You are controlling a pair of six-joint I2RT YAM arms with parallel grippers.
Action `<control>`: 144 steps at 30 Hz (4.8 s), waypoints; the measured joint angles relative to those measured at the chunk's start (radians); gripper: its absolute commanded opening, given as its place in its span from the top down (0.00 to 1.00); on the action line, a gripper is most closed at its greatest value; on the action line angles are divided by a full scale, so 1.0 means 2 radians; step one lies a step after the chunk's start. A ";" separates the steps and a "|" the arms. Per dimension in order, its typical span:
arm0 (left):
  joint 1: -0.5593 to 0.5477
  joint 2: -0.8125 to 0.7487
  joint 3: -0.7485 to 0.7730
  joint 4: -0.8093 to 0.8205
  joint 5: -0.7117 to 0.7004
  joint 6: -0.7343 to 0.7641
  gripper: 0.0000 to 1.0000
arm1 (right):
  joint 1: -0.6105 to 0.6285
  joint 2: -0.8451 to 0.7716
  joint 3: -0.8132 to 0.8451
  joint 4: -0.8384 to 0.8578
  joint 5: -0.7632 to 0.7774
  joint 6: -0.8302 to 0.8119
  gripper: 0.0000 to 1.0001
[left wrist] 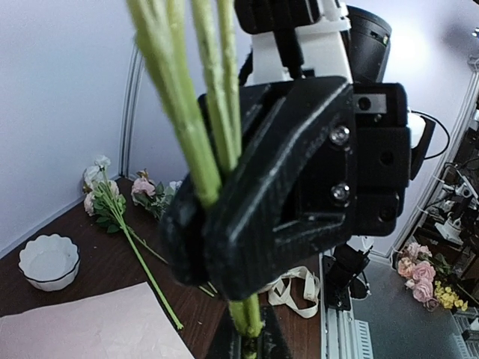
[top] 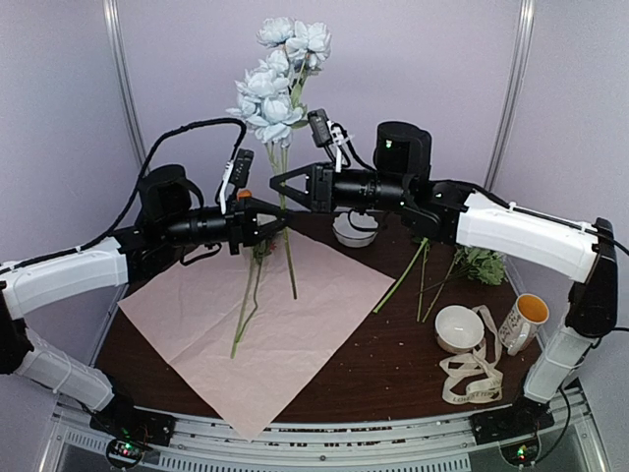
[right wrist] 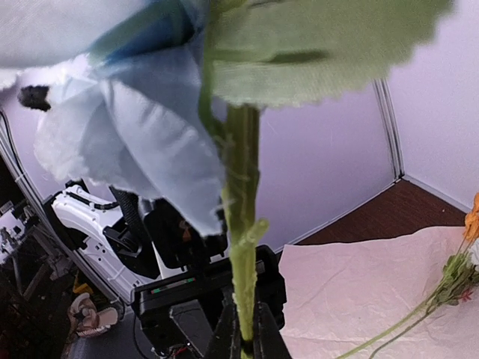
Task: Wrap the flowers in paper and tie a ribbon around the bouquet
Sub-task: Pass from the right arm to the left, then place the fake flower on the flattened wrapping paper, then pick up the fake flower from the center of the board, then place the fake flower on the flattened wrapping paper, then pick up the fake flower from the corner of the board.
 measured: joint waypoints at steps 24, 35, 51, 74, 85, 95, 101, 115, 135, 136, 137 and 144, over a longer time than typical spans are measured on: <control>0.120 0.167 0.027 -0.307 -0.212 -0.053 0.89 | -0.292 0.070 -0.009 -0.276 0.313 0.123 0.67; 0.124 0.179 0.015 -0.298 -0.229 -0.069 0.41 | -0.340 0.254 0.132 -0.399 0.328 0.165 0.55; 0.124 0.135 0.008 -0.308 -0.266 -0.050 0.38 | -0.349 0.342 0.232 -0.455 0.275 0.187 0.58; 0.124 0.104 0.008 -0.310 -0.266 -0.013 0.37 | -0.350 0.366 0.237 -0.487 0.222 0.210 0.97; 0.124 0.072 0.007 -0.320 -0.268 -0.001 0.20 | -0.356 0.324 0.175 -0.460 0.233 0.210 1.00; 0.165 0.052 -0.003 -0.329 -0.286 0.029 0.11 | -0.326 0.110 0.112 -0.382 0.287 0.145 1.00; 0.222 0.053 -0.008 -0.325 -0.325 0.036 0.02 | -0.197 0.097 0.144 -0.309 0.222 0.153 1.00; 0.268 0.035 -0.093 -0.256 -0.436 0.076 0.02 | -0.019 0.381 0.296 -0.257 0.127 0.244 0.73; 0.268 0.033 -0.097 -0.238 -0.456 0.090 0.02 | -0.319 0.045 -0.106 -0.276 0.249 0.216 0.57; 0.268 0.033 -0.097 -0.239 -0.456 0.091 0.02 | -0.337 0.041 -0.135 -0.272 0.257 0.228 0.57; 0.268 0.033 -0.097 -0.239 -0.455 0.091 0.02 | -0.349 0.040 -0.160 -0.271 0.262 0.240 0.56; 0.268 0.031 -0.097 -0.239 -0.454 0.092 0.02 | -0.375 0.041 -0.210 -0.264 0.268 0.302 0.54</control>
